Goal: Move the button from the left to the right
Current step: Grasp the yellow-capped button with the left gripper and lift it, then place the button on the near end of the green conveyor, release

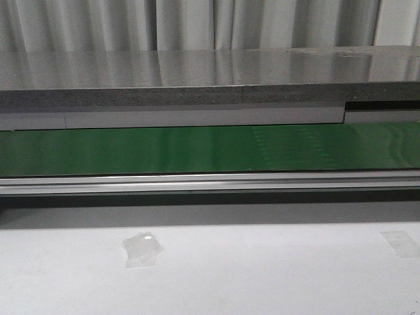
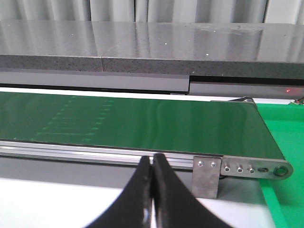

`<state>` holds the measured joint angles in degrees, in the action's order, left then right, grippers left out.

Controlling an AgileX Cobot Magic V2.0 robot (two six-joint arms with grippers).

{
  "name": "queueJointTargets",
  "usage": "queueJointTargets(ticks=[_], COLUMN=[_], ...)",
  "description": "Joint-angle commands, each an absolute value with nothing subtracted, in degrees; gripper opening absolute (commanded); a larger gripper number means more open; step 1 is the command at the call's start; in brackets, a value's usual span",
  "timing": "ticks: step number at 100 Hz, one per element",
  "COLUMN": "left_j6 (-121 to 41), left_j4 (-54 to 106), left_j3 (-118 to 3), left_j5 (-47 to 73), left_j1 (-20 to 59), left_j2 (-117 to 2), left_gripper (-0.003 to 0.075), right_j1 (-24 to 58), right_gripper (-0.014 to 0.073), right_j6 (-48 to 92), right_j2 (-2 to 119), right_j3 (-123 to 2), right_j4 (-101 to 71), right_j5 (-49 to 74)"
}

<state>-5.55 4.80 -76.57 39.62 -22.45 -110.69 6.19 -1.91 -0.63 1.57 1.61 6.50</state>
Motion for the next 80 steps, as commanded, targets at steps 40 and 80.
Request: queueJointTargets(ticks=[40, 80], left_j6=[-11.5, -12.2], left_j4=[7.5, 7.5], left_j3=[-78.2, -77.4], left_j5=[47.0, 48.2], left_j1=[-13.8, -10.2], left_j2=[-97.5, -97.5], left_gripper=[0.0085, 0.0085], right_j1=[6.2, 6.2], right_gripper=[-0.0068, -0.0068], right_j6=[-1.3, -1.3], right_j2=[-1.7, -1.7], right_j3=[0.7, 0.7], right_j4=[1.5, 1.5], right_j5=[2.2, 2.2])
